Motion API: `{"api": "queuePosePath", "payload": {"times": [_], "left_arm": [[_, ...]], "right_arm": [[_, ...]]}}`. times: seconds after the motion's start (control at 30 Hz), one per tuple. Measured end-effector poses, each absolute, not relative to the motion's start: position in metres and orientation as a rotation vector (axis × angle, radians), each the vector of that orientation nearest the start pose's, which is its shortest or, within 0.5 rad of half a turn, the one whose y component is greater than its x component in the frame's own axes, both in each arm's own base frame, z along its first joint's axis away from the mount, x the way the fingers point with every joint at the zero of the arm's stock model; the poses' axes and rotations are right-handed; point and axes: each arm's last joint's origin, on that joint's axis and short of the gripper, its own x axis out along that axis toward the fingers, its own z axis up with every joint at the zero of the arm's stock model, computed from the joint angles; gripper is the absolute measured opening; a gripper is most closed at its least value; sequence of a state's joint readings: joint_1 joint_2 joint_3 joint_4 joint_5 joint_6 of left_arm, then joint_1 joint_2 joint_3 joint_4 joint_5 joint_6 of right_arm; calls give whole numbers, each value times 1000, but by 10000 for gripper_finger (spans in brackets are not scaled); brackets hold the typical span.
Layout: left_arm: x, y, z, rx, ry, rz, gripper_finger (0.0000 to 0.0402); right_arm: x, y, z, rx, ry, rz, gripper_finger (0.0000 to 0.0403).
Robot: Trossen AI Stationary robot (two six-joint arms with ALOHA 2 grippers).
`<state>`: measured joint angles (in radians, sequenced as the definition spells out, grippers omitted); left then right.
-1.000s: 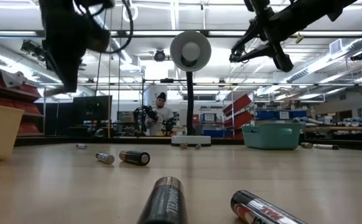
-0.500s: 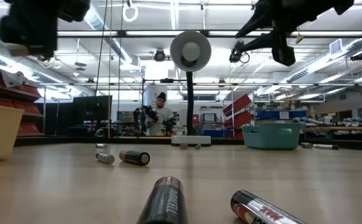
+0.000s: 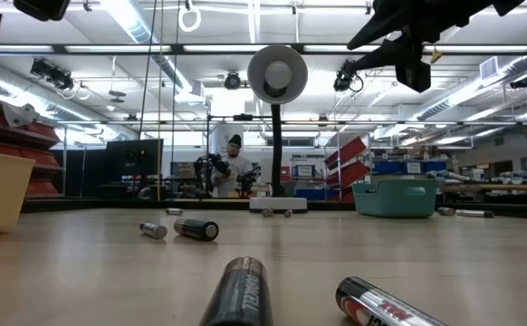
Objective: Sort batteries
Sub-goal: Put the golden battery into the yellow bin
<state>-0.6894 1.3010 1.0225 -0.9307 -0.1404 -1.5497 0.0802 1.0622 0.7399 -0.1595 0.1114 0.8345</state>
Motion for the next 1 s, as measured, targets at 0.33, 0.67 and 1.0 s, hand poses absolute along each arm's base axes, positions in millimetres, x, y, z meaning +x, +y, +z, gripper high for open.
{"api": "queuePosePath", "payload": {"times": [0.33, 0.67, 1.0], "left_arm": [[175, -147, 256, -830, 1221, 502, 152], [157, -159, 259, -948, 1185, 588, 158], [118, -184, 258, -1006, 1234, 655, 158]], "right_arm": [[225, 36, 269, 765, 462, -167, 115], [223, 47, 268, 779, 483, -136, 115], [218, 54, 262, 736, 539, -173, 115]]}}
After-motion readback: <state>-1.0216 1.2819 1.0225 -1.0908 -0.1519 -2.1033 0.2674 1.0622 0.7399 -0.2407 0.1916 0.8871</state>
